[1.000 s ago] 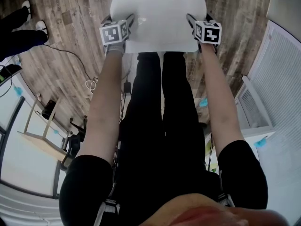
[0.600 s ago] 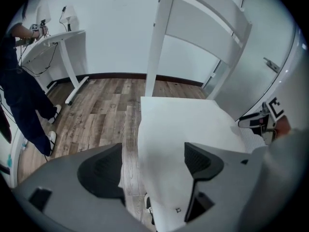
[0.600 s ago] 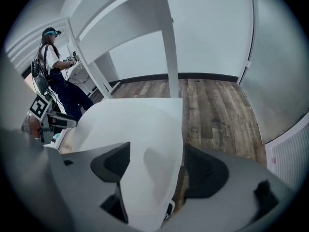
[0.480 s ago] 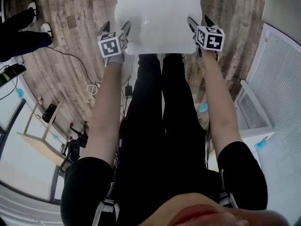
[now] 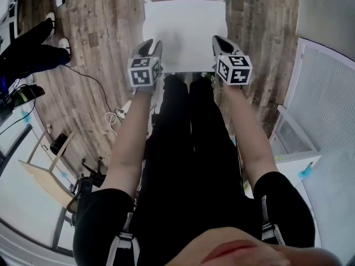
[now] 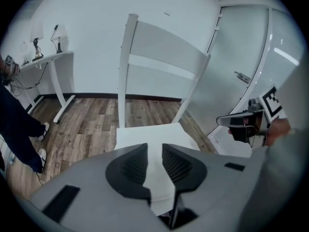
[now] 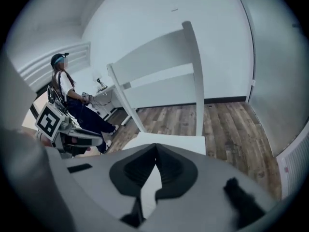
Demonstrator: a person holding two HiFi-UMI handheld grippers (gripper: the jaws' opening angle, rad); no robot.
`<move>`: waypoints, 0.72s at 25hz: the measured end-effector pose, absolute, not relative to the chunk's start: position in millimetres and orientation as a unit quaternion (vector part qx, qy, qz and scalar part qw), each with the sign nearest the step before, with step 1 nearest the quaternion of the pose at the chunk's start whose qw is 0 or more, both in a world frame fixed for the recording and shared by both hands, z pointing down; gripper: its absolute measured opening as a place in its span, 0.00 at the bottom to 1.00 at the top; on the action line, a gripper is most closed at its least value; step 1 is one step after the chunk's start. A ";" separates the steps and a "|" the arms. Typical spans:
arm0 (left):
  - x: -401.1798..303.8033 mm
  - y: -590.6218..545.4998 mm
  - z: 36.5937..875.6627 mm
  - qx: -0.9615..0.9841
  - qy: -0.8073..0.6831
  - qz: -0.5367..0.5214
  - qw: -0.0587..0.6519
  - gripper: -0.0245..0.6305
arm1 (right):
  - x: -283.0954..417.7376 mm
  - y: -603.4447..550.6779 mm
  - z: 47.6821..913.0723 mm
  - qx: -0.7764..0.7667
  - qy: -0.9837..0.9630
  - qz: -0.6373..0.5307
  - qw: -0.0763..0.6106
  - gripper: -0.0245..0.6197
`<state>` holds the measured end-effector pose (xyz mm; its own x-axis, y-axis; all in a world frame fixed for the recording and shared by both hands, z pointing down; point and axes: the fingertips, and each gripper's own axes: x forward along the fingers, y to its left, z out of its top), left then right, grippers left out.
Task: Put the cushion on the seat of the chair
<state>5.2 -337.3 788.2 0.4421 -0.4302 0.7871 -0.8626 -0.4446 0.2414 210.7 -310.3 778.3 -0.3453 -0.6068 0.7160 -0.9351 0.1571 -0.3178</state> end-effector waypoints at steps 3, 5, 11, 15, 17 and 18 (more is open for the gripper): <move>15.6 -328.9 746.1 0.803 -0.410 0.303 0.310 0.08 | 186.8 -303.4 732.4 0.508 -0.761 0.356 0.190 0.06; 20.5 -320.2 713.6 0.817 -0.403 0.289 0.294 0.06 | 172.0 -299.2 697.7 0.495 -0.780 0.338 0.179 0.06; 31.9 -308.0 615.4 0.851 -0.386 0.253 0.251 0.05 | 159.3 -298.0 605.3 0.477 -0.816 0.283 0.165 0.06; 40.1 -310.0 550.2 0.867 -0.384 0.214 0.235 0.05 | 158.8 -301.6 545.0 0.468 -0.835 0.248 0.146 0.06; 47.6 -312.2 512.7 0.881 -0.376 0.189 0.217 0.05 | 157.3 -302.4 509.8 0.463 -0.847 0.226 0.132 0.06; 51.5 -312.6 494.1 0.889 -0.369 0.176 0.206 0.05 | 156.2 -302.3 492.0 0.460 -0.852 0.215 0.125 0.06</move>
